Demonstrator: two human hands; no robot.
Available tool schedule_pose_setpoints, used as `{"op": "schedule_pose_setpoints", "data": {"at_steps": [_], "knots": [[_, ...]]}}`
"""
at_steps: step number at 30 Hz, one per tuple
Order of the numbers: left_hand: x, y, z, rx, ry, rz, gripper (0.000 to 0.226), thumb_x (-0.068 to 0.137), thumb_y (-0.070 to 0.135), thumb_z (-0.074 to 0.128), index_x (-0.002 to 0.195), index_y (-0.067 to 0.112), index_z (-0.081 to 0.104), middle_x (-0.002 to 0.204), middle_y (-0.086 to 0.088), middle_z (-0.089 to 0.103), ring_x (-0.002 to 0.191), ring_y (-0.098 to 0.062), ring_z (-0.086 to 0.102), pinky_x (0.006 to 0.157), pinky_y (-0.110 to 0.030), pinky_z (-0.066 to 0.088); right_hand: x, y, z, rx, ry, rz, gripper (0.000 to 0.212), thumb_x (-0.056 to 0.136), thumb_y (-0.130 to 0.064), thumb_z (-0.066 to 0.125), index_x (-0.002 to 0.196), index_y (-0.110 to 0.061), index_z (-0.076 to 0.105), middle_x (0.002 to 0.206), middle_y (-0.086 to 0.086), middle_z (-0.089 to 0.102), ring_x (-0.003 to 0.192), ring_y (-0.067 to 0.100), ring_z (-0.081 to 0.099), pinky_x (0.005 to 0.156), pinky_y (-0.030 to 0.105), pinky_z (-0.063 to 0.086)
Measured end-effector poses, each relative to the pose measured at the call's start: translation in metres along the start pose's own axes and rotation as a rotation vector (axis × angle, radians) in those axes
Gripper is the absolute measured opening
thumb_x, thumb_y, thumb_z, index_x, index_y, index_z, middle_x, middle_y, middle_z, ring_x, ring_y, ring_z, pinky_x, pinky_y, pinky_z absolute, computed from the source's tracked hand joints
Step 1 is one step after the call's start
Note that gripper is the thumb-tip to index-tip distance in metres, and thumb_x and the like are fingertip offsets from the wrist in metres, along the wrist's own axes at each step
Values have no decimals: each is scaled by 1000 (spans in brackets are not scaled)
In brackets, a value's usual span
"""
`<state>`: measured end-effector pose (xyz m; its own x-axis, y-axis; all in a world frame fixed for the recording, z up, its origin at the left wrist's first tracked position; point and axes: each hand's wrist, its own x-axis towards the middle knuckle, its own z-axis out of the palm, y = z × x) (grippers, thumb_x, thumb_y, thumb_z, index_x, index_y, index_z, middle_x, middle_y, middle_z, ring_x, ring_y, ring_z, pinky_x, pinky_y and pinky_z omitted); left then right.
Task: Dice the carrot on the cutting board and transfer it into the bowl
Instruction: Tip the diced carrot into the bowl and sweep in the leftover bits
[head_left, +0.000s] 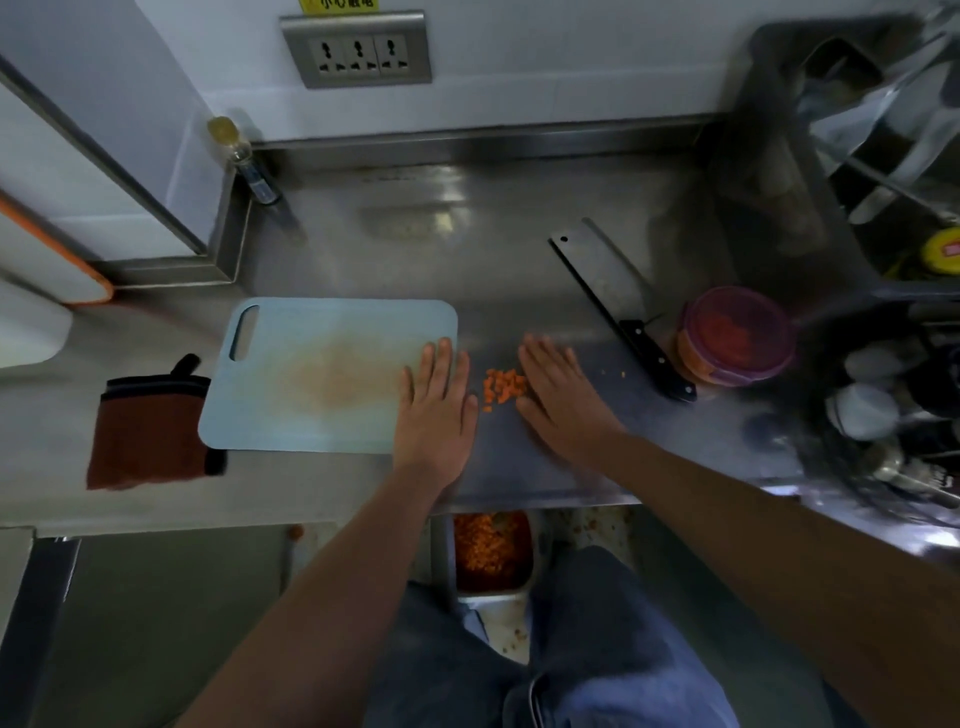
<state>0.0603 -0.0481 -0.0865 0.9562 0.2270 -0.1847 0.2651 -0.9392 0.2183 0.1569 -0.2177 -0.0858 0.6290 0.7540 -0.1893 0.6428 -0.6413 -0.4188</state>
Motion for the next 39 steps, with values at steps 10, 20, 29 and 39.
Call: {"op": "schedule_pose_setpoints", "data": {"at_steps": [10, 20, 29, 39], "knots": [[4, 47, 8, -409, 4, 67, 61, 103, 39, 15, 154, 8, 8, 163, -5, 0, 146, -8, -10, 115, -23, -19, -42, 30, -5, 62, 169, 290, 76, 95, -50, 10, 153, -2, 3, 162, 13, -4, 144, 12, -15, 111, 18, -22], [-8, 43, 0, -596, 63, 110, 53, 105, 24, 30, 154, 14, 15, 156, 12, -1, 145, -2, -3, 119, -22, -2, -31, 9, 1, 267, 255, 143, 62, 100, -29, 26, 152, -3, 8, 161, 10, 3, 148, 14, -2, 115, 14, -12], [-17, 39, 0, -523, 79, 119, 57, 100, 28, 26, 154, 10, 17, 161, -1, 9, 148, -11, 4, 117, -16, -9, -31, -2, 8, 156, 177, -53, 64, 96, -33, 24, 150, 3, 20, 158, 18, 18, 148, 24, 10, 120, 23, -7], [-22, 12, -2, -153, 119, -94, 76, 87, 40, 3, 153, 6, 22, 162, -13, 9, 150, -28, 2, 122, -43, -4, -33, -8, 6, 175, 98, -49, 68, 96, -38, 24, 152, -4, 10, 160, 6, 3, 148, 16, -3, 122, 29, 0]]}}
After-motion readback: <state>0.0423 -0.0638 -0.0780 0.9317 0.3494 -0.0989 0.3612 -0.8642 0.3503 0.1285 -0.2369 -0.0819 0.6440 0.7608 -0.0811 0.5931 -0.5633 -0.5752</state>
